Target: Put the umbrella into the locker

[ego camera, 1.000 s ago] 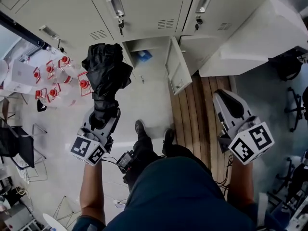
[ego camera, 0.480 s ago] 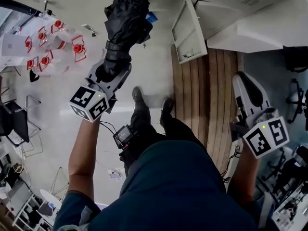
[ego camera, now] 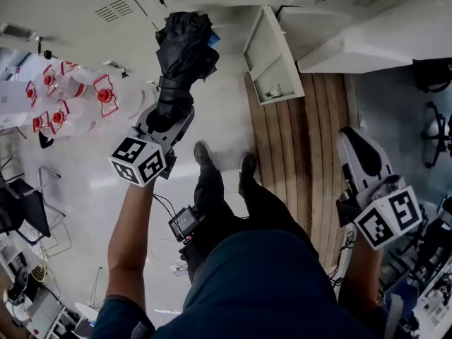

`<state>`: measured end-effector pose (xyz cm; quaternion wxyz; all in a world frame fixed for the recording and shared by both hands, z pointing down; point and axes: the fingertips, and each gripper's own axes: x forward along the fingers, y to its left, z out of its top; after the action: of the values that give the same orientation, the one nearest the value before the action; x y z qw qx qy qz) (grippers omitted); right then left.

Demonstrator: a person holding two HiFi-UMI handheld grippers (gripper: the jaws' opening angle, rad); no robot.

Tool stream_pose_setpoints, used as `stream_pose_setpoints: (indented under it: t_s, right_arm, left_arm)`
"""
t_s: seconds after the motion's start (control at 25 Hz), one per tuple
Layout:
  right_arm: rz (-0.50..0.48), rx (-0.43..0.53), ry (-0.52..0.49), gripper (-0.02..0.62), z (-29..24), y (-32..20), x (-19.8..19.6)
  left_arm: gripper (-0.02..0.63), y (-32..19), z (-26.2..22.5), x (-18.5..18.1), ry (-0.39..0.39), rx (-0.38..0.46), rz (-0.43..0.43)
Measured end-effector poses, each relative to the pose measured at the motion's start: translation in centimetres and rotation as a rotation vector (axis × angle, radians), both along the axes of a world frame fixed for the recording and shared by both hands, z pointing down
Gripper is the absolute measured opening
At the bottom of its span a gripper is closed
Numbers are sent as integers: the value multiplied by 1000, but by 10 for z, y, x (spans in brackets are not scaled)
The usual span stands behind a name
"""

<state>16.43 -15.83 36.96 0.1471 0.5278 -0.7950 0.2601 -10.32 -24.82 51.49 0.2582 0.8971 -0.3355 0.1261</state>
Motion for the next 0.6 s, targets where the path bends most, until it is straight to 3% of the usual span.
stream_pose_setpoints:
  t_s: [0.6]
  right_arm:
    - [73, -112, 8, 49, 57, 5, -11]
  left_arm:
    - [232, -51, 96, 5, 23, -156, -7]
